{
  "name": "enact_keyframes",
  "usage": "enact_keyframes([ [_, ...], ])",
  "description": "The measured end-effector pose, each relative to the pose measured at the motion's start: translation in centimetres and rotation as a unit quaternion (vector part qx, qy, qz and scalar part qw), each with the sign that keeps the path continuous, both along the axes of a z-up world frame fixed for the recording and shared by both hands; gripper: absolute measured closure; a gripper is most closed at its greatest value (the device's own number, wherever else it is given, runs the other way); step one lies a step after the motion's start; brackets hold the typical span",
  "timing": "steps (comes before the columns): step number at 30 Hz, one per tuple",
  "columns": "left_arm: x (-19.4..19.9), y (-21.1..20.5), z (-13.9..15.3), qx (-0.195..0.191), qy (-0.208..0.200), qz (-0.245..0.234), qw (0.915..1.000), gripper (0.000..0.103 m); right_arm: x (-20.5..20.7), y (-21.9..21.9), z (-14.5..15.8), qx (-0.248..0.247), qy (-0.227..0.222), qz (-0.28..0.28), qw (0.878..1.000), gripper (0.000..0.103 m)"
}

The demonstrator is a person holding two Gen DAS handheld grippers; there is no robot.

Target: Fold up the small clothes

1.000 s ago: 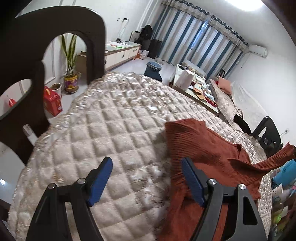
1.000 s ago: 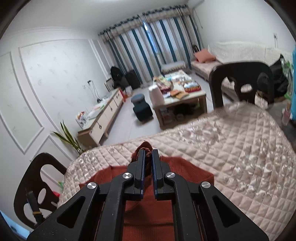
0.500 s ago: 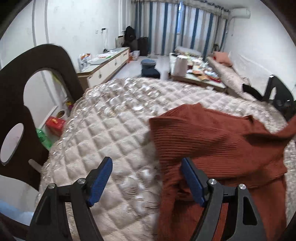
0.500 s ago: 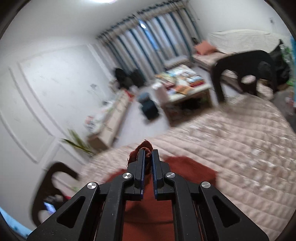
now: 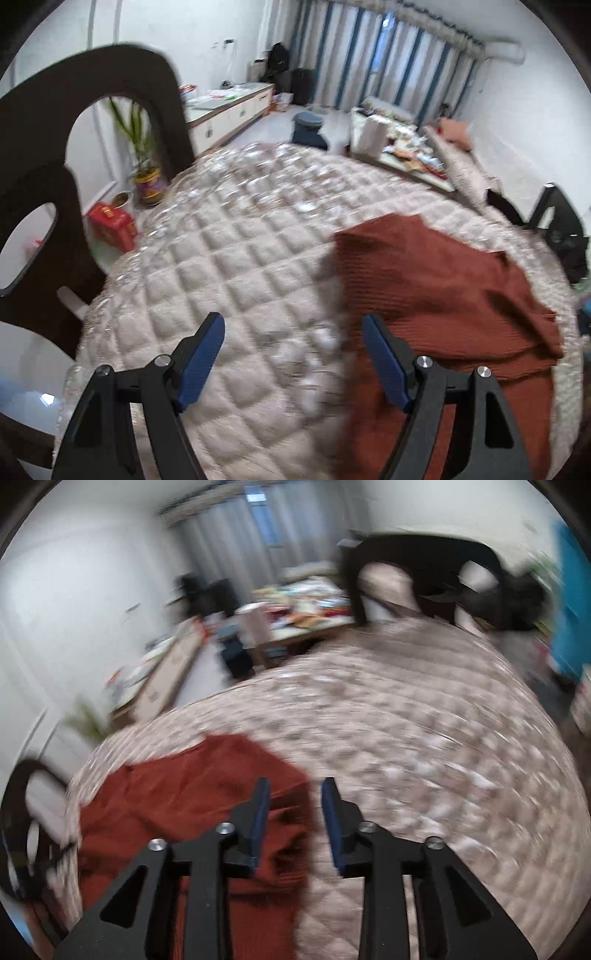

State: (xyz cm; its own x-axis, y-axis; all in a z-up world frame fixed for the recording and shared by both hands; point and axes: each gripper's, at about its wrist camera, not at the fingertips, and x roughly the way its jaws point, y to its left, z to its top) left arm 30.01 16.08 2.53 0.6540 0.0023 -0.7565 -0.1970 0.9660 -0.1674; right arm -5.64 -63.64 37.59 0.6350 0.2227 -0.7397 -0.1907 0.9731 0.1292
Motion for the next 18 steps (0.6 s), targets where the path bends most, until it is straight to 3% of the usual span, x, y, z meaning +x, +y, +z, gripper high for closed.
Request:
enact_keyframes([
  [3, -0.3, -1.8, 1.0, -0.001, -0.015, -0.035, 0.9993, 0.024, -2.2, 4.2, -0.8, -0.08, -0.032, 0.113, 0.99, 0.056],
  [5, -0.2, -2.7, 1.3, -0.008, -0.017, -0.056, 0.9982, 0.024, -3.5, 6.1, -1.8, -0.163, -0.061, 0.152, 0.973, 0.056],
  [7, 0.2, -3.5, 1.5, -0.013, -0.019, -0.073, 0.9971, 0.024, -3.7, 6.8, -3.1, -0.217, -0.058, 0.165, 0.96, 0.056],
  [11, 1.1, -5.0, 1.1, -0.016, -0.011, -0.093, 0.9954, 0.024, -3.4, 6.3, -4.4, -0.221, -0.038, 0.178, 0.958, 0.056],
  [15, 1.5, -6.2, 0.5, 0.008, -0.006, -0.102, 0.9947, 0.024, -2.9, 6.0, -5.4, -0.241, -0.036, 0.16, 0.956, 0.056],
  [17, 1.9, -6.3, 0.0, 0.006, 0.001, -0.101, 0.9949, 0.024, -2.5, 5.5, -5.3, -0.226, -0.028, 0.153, 0.962, 0.06],
  [18, 2.1, -6.1, -0.3, 0.005, 0.004, -0.097, 0.9953, 0.024, -2.4, 5.4, -5.1, -0.218, -0.026, 0.149, 0.964, 0.068],
])
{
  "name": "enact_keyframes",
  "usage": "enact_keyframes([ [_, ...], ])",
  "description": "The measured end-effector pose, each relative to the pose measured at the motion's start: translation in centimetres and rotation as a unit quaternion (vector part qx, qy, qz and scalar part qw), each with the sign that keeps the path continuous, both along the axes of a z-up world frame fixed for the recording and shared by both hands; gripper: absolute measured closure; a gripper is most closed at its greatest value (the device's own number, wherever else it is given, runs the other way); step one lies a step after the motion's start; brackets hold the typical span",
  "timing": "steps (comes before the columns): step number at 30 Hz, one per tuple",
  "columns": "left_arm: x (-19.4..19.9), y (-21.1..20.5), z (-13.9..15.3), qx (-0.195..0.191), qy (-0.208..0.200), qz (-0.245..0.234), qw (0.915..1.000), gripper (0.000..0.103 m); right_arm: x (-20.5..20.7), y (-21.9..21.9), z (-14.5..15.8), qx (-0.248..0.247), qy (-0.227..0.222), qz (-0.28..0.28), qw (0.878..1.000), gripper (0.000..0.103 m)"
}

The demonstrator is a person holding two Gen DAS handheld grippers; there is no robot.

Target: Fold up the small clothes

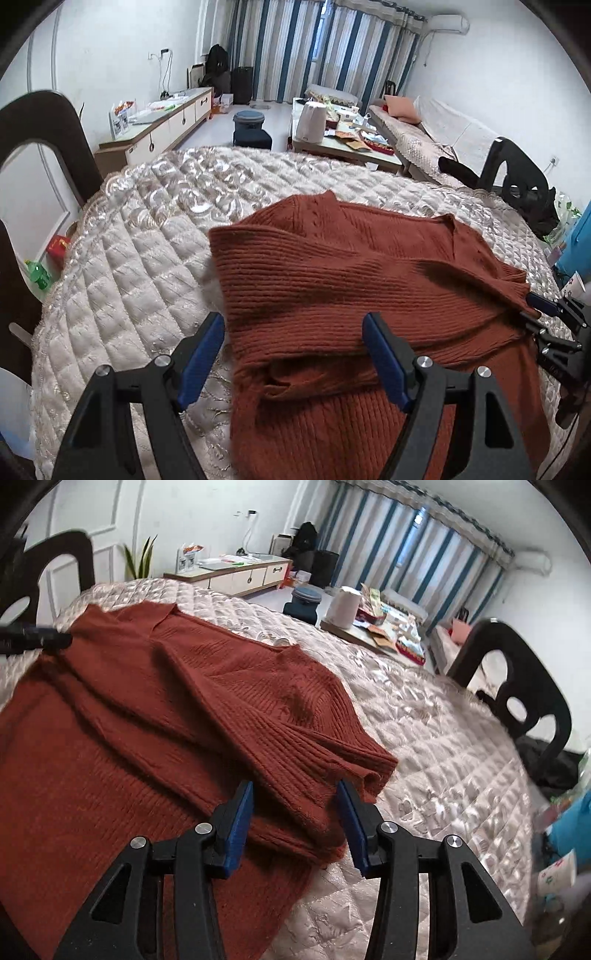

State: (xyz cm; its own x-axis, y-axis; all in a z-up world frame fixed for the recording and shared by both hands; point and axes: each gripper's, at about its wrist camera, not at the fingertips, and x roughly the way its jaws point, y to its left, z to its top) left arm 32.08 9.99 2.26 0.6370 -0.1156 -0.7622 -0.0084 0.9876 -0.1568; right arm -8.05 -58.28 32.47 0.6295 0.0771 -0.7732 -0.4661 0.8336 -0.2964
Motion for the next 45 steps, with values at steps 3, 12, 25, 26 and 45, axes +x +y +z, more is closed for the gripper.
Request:
enact_keyframes([
  [3, 0.0, 0.6, -0.4, 0.004, 0.003, 0.01, 0.9999, 0.024, 0.3, -0.5, 0.4, 0.017, 0.002, -0.004, 1.0, 0.081],
  [12, 0.3, 2.9, -1.0, 0.003, 0.015, 0.035, 0.9993, 0.023, 0.6, -1.8, 4.1, 0.122, 0.036, -0.013, 0.992, 0.099],
  [25, 0.8, 4.5, -1.6, -0.002, 0.029, 0.059, 0.9979, 0.02, 2.4, -2.7, 6.5, 0.176, 0.142, -0.059, 0.972, 0.099],
  [26, 0.9, 4.4, -1.5, 0.0, 0.029, 0.058, 0.9979, 0.02, 3.3, -3.2, 5.2, 0.172, 0.161, -0.071, 0.969, 0.099],
  [45, 0.7, 4.5, -1.0, 0.013, 0.036, 0.054, 0.9978, 0.016, 3.1, -3.2, 4.5, 0.139, 0.006, -0.061, 0.988, 0.075],
])
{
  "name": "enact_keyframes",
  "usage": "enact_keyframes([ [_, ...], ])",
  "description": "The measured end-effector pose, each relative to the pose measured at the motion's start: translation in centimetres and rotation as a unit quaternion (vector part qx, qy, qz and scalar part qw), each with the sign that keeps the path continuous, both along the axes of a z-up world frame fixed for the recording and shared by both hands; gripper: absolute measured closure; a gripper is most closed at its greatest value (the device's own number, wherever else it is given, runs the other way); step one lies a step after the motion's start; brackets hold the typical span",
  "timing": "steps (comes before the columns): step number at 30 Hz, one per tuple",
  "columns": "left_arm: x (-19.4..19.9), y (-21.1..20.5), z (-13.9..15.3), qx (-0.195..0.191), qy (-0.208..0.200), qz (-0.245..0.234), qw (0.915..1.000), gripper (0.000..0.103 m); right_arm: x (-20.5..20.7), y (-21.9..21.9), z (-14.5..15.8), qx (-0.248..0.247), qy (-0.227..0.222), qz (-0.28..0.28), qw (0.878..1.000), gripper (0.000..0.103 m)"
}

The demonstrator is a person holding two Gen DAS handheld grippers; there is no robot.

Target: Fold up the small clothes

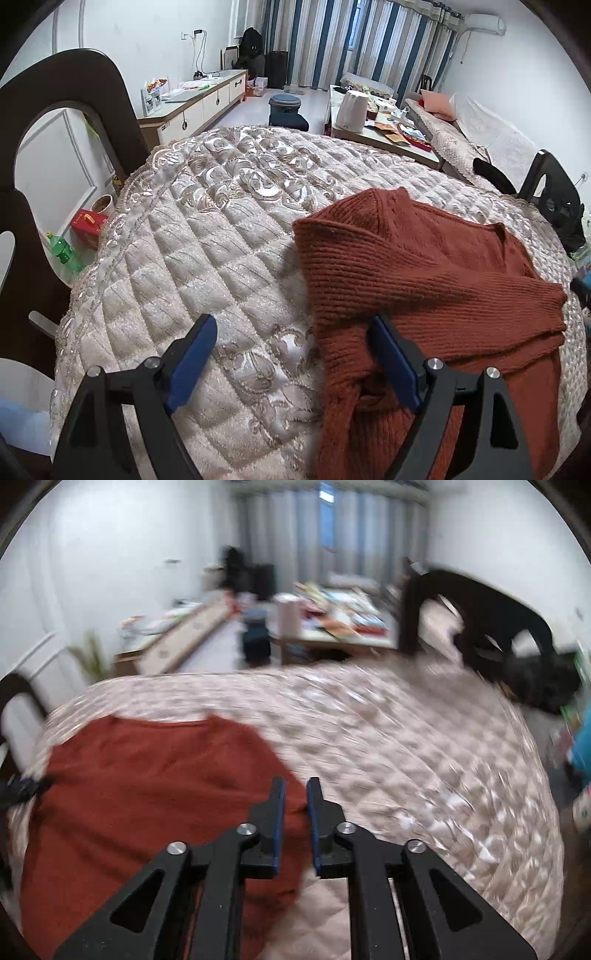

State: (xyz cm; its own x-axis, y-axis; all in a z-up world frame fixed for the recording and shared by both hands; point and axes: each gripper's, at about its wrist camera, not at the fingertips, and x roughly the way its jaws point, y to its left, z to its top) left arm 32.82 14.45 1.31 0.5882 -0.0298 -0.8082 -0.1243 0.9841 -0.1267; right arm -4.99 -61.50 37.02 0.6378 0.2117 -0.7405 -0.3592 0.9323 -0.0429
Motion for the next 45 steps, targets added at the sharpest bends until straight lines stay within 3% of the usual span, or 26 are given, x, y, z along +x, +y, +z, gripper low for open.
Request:
enact_keyframes([
  [3, -0.6, -0.2, 0.6, -0.002, -0.007, -0.009, 0.9999, 0.016, -2.4, 2.0, -0.4, -0.019, 0.003, 0.087, 0.996, 0.07],
  [7, -0.9, -0.4, 0.8, -0.025, 0.003, -0.013, 0.9996, 0.016, -3.9, 4.3, -2.1, -0.075, 0.001, 0.149, 0.986, 0.07],
  [9, -1.2, -0.8, 0.9, -0.017, 0.0, -0.021, 0.9996, 0.016, -3.8, 5.0, -3.0, -0.1, 0.002, 0.144, 0.985, 0.07],
  [13, -1.3, -1.2, 0.8, -0.021, 0.014, -0.025, 0.9994, 0.016, -3.9, 5.3, -3.8, -0.099, 0.019, 0.164, 0.981, 0.07],
  [17, -1.3, -2.4, 1.4, 0.007, 0.006, -0.044, 0.999, 0.016, -3.7, 5.9, -5.2, -0.152, 0.004, 0.149, 0.977, 0.07],
  [21, -1.4, -4.2, 1.6, 0.055, -0.003, -0.076, 0.9956, 0.016, -2.9, 5.3, -5.1, -0.118, 0.02, 0.125, 0.985, 0.07],
  [23, -1.8, -5.4, 1.6, 0.085, -0.011, -0.1, 0.9913, 0.016, -2.8, 5.2, -5.0, -0.116, 0.018, 0.12, 0.986, 0.074],
  [25, -2.0, -6.3, 1.6, 0.099, -0.013, -0.12, 0.9877, 0.016, -3.1, 5.4, -4.9, -0.134, 0.006, 0.112, 0.985, 0.093],
  [26, -2.1, -6.5, 1.5, 0.098, -0.012, -0.126, 0.9871, 0.016, -3.2, 5.5, -4.8, -0.141, -0.001, 0.109, 0.984, 0.097],
  [30, -2.2, -6.7, 1.6, 0.105, -0.014, -0.118, 0.9873, 0.016, -4.1, 5.2, -3.5, -0.141, -0.033, 0.089, 0.985, 0.102],
  [33, -2.9, -6.6, 1.9, 0.098, -0.023, -0.111, 0.9887, 0.016, -5.3, 5.1, -2.7, -0.131, -0.026, 0.107, 0.985, 0.102],
  [36, -3.4, -7.0, 1.6, 0.123, -0.033, -0.097, 0.9871, 0.016, -5.8, 5.5, -2.8, -0.133, -0.02, 0.128, 0.983, 0.102],
  [40, -4.3, -7.8, 1.7, 0.14, -0.05, -0.098, 0.984, 0.016, -4.9, 5.5, -3.5, -0.146, -0.032, 0.118, 0.982, 0.099],
  [41, -4.5, -8.1, 1.8, 0.148, -0.058, -0.099, 0.9824, 0.016, -4.8, 5.7, -3.8, -0.146, -0.03, 0.123, 0.981, 0.094],
  [42, -4.8, -8.4, 1.9, 0.158, -0.066, -0.101, 0.9801, 0.016, -4.7, 5.9, -4.1, -0.153, -0.028, 0.128, 0.98, 0.078],
  [43, -5.0, -8.7, 2.0, 0.164, -0.07, -0.104, 0.9784, 0.016, -4.6, 6.1, -4.4, -0.162, -0.029, 0.128, 0.978, 0.068],
  [45, -5.3, -9.0, 2.2, 0.164, -0.081, -0.111, 0.9769, 0.016, -4.5, 6.6, -5.1, -0.177, -0.029, 0.134, 0.975, 0.068],
])
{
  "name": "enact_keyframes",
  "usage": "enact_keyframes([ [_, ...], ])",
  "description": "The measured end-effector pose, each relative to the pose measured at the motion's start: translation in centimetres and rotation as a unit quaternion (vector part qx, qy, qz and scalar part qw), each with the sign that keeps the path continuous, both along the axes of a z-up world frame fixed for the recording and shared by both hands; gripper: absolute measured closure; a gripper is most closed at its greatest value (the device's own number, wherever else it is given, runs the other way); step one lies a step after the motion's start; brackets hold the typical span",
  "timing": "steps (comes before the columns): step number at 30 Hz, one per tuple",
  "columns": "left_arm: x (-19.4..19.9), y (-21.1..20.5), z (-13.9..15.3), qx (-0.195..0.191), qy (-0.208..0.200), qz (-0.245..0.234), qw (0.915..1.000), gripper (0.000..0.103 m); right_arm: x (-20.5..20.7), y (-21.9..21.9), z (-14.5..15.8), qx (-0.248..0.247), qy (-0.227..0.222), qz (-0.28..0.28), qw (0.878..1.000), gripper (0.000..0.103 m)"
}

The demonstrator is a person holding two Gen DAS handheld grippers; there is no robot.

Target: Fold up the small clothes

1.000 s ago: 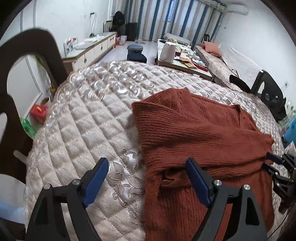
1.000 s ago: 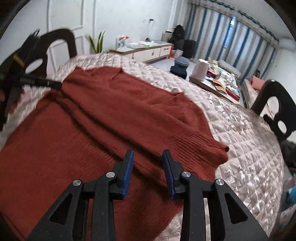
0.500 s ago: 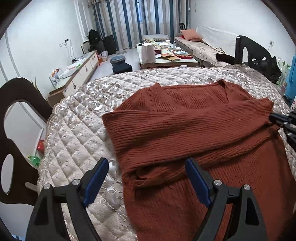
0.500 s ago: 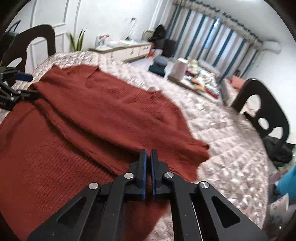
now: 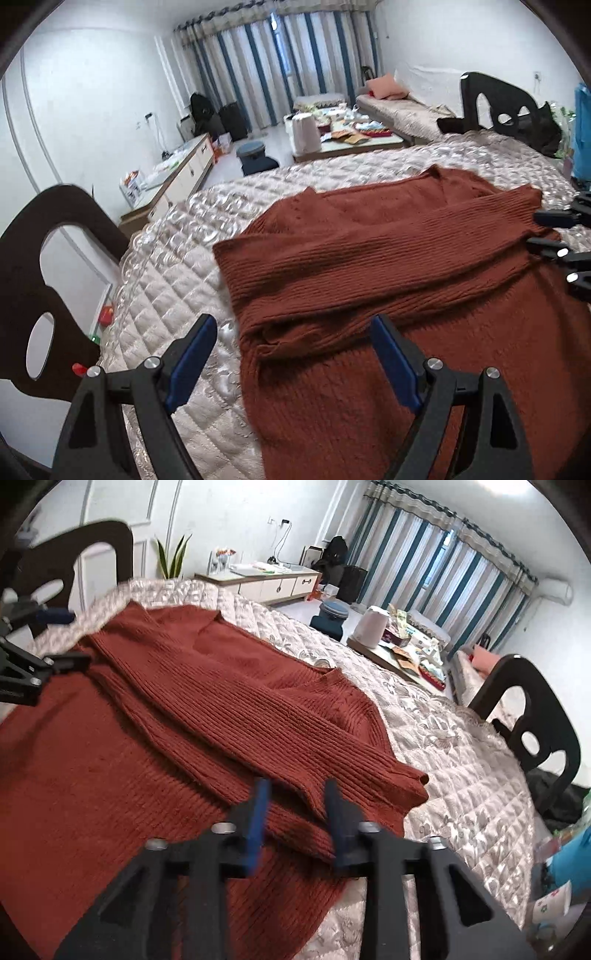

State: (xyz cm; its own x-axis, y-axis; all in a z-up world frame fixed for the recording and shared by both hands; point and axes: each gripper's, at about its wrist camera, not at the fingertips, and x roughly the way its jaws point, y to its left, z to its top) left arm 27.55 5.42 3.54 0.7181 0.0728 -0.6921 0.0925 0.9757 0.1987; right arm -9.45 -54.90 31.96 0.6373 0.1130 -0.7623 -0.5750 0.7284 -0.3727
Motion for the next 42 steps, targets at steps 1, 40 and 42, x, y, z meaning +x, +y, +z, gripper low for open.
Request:
enact_keyframes([
  [1, -0.1, -0.1, 0.1, -0.001, -0.002, -0.003, 1.0, 0.016, 0.1, 0.1, -0.2, -0.003, 0.001, -0.001, 1.0, 0.068],
  [40, 3.5, -3.5, -1.2, 0.11, 0.019, -0.095, 0.9891, 0.017, -0.3, 1.1, -1.1, -0.045, -0.036, 0.02, 0.998, 0.069],
  [42, 3.7, -4.0, -1.7, 0.133, 0.02, -0.106, 0.9853, 0.017, -0.1, 1.1, -1.1, -0.043, -0.033, 0.018, 0.998, 0.069],
])
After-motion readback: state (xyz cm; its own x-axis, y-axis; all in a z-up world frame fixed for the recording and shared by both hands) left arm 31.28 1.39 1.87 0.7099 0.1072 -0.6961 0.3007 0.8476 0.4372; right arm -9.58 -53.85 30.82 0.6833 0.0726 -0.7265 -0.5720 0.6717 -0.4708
